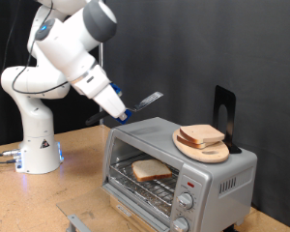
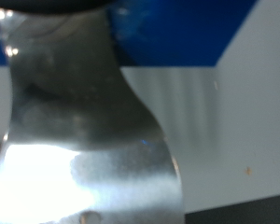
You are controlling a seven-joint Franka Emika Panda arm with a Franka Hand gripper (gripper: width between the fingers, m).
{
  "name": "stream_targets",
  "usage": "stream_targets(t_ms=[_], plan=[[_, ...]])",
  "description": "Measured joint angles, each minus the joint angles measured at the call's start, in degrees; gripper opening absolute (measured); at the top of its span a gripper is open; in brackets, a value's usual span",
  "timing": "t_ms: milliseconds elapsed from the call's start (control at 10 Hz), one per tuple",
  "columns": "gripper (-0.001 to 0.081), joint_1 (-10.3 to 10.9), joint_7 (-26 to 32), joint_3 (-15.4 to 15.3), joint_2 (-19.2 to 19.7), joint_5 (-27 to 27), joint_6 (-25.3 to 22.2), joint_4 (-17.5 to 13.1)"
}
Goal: Make a piece of toast with the oven
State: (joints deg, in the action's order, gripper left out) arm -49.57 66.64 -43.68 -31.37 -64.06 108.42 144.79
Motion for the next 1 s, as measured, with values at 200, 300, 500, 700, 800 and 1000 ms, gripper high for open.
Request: stream_targets(t_ms=[200,300,500,700,800,1000], plan=[[0.0393,2.19,-4.32,-2.41,-2.99,-2.15,0.29,0.11],[0.0393,3.31,-6.50,-3.60,-4.30,-3.27,0.48,0.10],[0.0393,5.30,-10.32,-6.49,-6.64,-4.49,1.51,0.07],[0.0393,6.89,-14.06,-10.48,-8.46,-5.13,3.61,0.07],[0.0393,7.46,-16.01,-12.86,-9.07,-5.50,5.09,0.06],[0.0393,7.76,-19.49,-17.58,-10.09,-5.58,8.05,0.15]])
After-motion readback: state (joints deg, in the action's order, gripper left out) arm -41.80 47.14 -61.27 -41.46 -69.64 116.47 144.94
